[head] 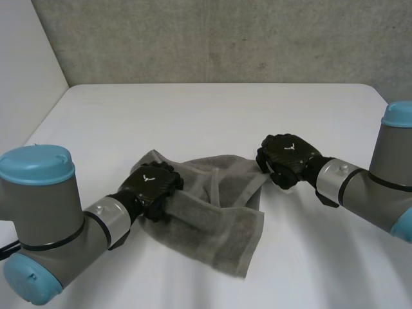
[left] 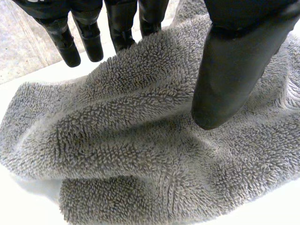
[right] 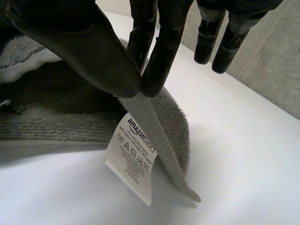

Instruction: Fold the towel.

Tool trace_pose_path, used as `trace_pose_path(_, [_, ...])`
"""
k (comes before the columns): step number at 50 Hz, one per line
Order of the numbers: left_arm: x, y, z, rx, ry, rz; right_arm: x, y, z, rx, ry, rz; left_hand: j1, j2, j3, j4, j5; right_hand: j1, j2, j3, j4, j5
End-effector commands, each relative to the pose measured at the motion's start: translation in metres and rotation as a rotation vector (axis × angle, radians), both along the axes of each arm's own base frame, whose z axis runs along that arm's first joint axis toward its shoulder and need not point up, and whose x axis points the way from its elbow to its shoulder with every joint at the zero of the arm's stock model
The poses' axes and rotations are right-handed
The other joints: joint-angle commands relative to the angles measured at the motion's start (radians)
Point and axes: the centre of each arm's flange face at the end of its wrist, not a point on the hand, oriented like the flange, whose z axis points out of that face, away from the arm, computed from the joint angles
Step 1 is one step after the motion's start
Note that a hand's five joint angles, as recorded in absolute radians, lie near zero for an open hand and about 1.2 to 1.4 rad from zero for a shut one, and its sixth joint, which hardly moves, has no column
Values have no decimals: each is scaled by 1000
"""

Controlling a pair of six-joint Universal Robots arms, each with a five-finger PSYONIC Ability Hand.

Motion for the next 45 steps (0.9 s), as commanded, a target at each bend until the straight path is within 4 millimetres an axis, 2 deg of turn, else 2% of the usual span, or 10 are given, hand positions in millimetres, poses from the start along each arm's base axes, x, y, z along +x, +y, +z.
trace_pose_path(1, [0,-4,0,-6,2,6,-1,6,0,9,7,5,15,16,-42,-56,23,107,105,-50,-78,68])
trace_pose_path(8, [2,-3,-1,1,-1,8,-3,10,-1,18,12,1,600,601,-42,-56,608,107,105,-50,-78,68])
trace_pose_path(20, [12,-27,16,-65,26,44,-1,16,8,-31,89,59,613,615,-42,-56,621,107,105,-50,-78,68])
trace_pose_path(27, [-10,-76,31,-188,92,-25,22,-30,33,-209,64,61,613,615,-42,-56,621,107,105,-50,-78,68])
trace_pose_path(29, [-24,-106,63,-312,145,-37,36,-60,84,-369,-25,19,613,615,-42,-56,621,107,105,-50,-78,68])
trace_pose_path(30, [-24,-106,63,-313,145,-37,37,-60,85,-370,-26,19,613,615,-42,-56,621,107,105,-50,-78,68])
trace_pose_path(32, [-33,-122,111,-465,209,-49,37,-79,156,-524,-175,-85,613,615,-42,-56,621,107,105,-50,-78,68])
trace_pose_path(35, [-33,-128,137,-539,241,-46,29,-80,214,-595,-358,-147,613,615,-42,-56,621,107,105,-50,-78,68])
trace_pose_path(40, [-21,-114,241,-792,472,-57,9,-66,262,-627,-523,-140,613,615,-42,-56,621,107,105,-50,-78,68])
trace_pose_path(45, [3,-113,255,-844,572,-90,-16,-69,237,-544,-488,-143,613,615,-42,-56,621,107,105,-50,-78,68])
